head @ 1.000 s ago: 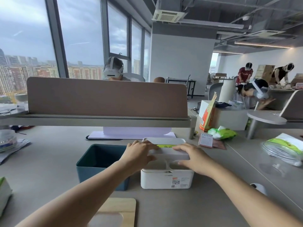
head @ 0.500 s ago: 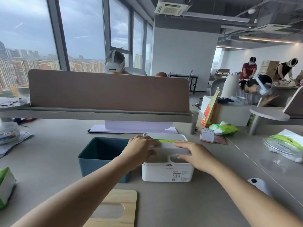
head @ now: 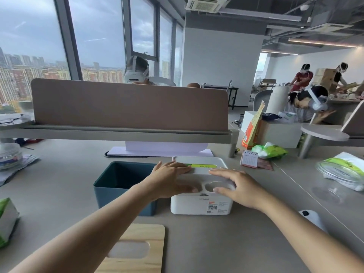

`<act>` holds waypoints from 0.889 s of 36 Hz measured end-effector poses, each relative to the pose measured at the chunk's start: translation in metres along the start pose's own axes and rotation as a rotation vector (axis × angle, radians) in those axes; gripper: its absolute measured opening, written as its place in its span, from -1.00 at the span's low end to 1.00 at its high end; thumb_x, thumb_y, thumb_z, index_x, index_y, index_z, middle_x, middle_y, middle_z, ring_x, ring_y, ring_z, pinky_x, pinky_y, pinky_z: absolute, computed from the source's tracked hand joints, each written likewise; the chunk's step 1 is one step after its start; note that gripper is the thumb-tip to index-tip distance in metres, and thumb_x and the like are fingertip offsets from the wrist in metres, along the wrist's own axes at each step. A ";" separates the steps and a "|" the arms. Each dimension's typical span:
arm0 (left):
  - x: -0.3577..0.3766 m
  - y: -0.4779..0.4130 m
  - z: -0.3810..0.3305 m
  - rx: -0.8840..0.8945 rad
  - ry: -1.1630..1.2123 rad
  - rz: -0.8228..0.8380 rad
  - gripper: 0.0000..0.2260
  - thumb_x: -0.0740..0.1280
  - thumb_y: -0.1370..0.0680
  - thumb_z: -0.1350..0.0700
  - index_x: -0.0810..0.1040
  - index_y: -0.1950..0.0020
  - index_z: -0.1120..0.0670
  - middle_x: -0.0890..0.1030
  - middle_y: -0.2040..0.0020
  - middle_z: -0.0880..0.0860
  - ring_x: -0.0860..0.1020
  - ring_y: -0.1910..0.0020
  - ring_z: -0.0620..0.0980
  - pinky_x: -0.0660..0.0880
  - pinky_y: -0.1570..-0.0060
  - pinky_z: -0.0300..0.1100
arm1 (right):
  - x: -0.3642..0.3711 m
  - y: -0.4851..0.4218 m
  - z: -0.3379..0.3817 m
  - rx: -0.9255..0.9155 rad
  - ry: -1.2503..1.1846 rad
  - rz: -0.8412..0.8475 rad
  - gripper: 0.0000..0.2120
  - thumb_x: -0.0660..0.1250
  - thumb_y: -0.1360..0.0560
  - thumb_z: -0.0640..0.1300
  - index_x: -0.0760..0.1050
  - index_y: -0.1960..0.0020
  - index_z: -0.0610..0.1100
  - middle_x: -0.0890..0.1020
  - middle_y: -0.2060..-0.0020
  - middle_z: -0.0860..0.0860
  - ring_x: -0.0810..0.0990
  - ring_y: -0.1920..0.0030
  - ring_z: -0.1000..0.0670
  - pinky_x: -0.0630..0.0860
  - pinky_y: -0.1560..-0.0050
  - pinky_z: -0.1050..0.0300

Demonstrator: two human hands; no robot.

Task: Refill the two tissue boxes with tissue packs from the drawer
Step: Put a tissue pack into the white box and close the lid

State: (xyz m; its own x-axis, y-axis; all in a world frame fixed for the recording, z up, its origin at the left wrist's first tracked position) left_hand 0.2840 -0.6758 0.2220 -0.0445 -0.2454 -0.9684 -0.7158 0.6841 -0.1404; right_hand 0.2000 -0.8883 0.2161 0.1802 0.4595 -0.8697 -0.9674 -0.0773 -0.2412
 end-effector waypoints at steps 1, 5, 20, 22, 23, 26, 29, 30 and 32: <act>0.000 0.000 0.000 -0.002 0.001 -0.002 -0.30 0.23 -0.40 -0.42 0.25 -0.49 -0.19 0.27 -0.51 -0.17 0.17 -0.51 -0.08 0.06 -0.46 0.04 | 0.000 0.001 -0.001 -0.004 -0.006 0.019 -0.46 0.40 -0.41 0.19 0.40 -0.37 0.23 0.43 -0.37 0.27 0.30 -0.43 0.22 0.24 -0.47 0.05; 0.003 -0.002 0.002 0.003 0.004 -0.022 -0.32 0.24 -0.41 -0.40 0.26 -0.48 -0.19 0.29 -0.51 -0.16 0.18 -0.51 -0.09 0.08 -0.46 0.10 | 0.000 0.000 -0.004 0.006 -0.009 0.051 -0.41 0.41 -0.38 0.21 0.35 -0.38 0.29 0.39 -0.40 0.29 0.25 -0.46 0.20 0.21 -0.48 -0.02; 0.006 -0.004 0.002 0.028 -0.005 0.017 -0.26 0.29 -0.38 -0.38 0.23 -0.51 -0.14 0.27 -0.52 -0.13 0.17 -0.52 -0.12 -0.15 -0.50 0.11 | 0.009 0.000 -0.007 0.045 -0.222 0.075 -0.45 0.50 -0.38 0.06 0.42 -0.30 0.33 0.35 -0.42 0.25 0.10 -0.48 0.27 0.13 -0.43 0.27; 0.006 -0.005 0.003 0.026 -0.001 0.006 -0.24 0.30 -0.37 -0.39 0.24 -0.50 -0.15 0.28 -0.52 -0.13 0.17 -0.52 -0.13 -0.15 -0.51 0.11 | 0.009 0.002 -0.006 0.036 -0.232 0.066 -0.47 0.49 -0.39 0.04 0.43 -0.30 0.32 0.34 -0.42 0.24 0.08 -0.46 0.32 0.08 -0.40 0.31; 0.006 -0.005 0.003 0.027 -0.003 0.004 -0.24 0.30 -0.36 -0.40 0.25 -0.50 -0.15 0.28 -0.52 -0.13 0.18 -0.52 -0.13 -0.15 -0.51 0.11 | 0.009 0.002 -0.006 0.037 -0.248 0.059 -0.48 0.49 -0.39 0.03 0.44 -0.30 0.30 0.35 -0.42 0.25 0.09 -0.44 0.36 0.08 -0.39 0.33; 0.005 -0.006 0.002 0.035 -0.027 0.015 -0.22 0.30 -0.35 -0.41 0.26 -0.50 -0.14 0.29 -0.51 -0.13 0.19 -0.52 -0.13 -0.14 -0.52 0.13 | 0.013 0.004 -0.009 0.035 -0.291 0.032 -0.49 0.50 -0.39 0.01 0.46 -0.28 0.29 0.36 -0.35 0.35 0.06 -0.35 0.51 0.06 -0.49 0.19; 0.004 -0.007 0.001 0.035 -0.026 0.025 -0.21 0.31 -0.34 -0.42 0.26 -0.50 -0.13 0.30 -0.51 -0.12 0.19 -0.52 -0.13 -0.16 -0.52 0.12 | 0.018 0.005 -0.013 0.014 -0.278 0.008 -0.49 0.49 -0.39 0.04 0.45 -0.29 0.29 0.34 -0.29 0.47 0.05 -0.37 0.50 -0.02 -0.54 -0.06; 0.004 -0.007 0.001 0.038 -0.021 0.024 -0.21 0.31 -0.34 -0.41 0.27 -0.50 -0.13 0.30 -0.51 -0.12 0.19 -0.52 -0.13 -0.16 -0.52 0.11 | 0.019 0.004 -0.013 0.006 -0.265 0.007 -0.50 0.48 -0.40 0.04 0.44 -0.29 0.30 0.32 -0.28 0.49 0.03 -0.35 0.54 -0.06 -0.54 -0.10; 0.005 -0.007 0.001 0.040 -0.012 0.021 -0.22 0.31 -0.35 -0.41 0.26 -0.49 -0.14 0.29 -0.52 -0.12 0.18 -0.52 -0.12 -0.15 -0.52 0.10 | 0.018 0.004 -0.013 -0.007 -0.229 0.013 -0.50 0.46 -0.42 0.05 0.41 -0.30 0.31 0.28 -0.27 0.51 -0.01 -0.30 0.60 -0.11 -0.54 -0.12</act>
State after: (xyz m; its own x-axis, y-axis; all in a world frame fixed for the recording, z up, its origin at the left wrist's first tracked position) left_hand 0.2893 -0.6809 0.2179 -0.0507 -0.2224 -0.9736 -0.6863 0.7160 -0.1278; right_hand 0.2017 -0.8917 0.1937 0.1214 0.6471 -0.7527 -0.9680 -0.0906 -0.2340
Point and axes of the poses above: each hand's wrist, its own y-axis away from the middle knuckle, its own x-axis out of the palm, z = x × y, the point moved 4 cm from there along -y, towards the middle knuckle
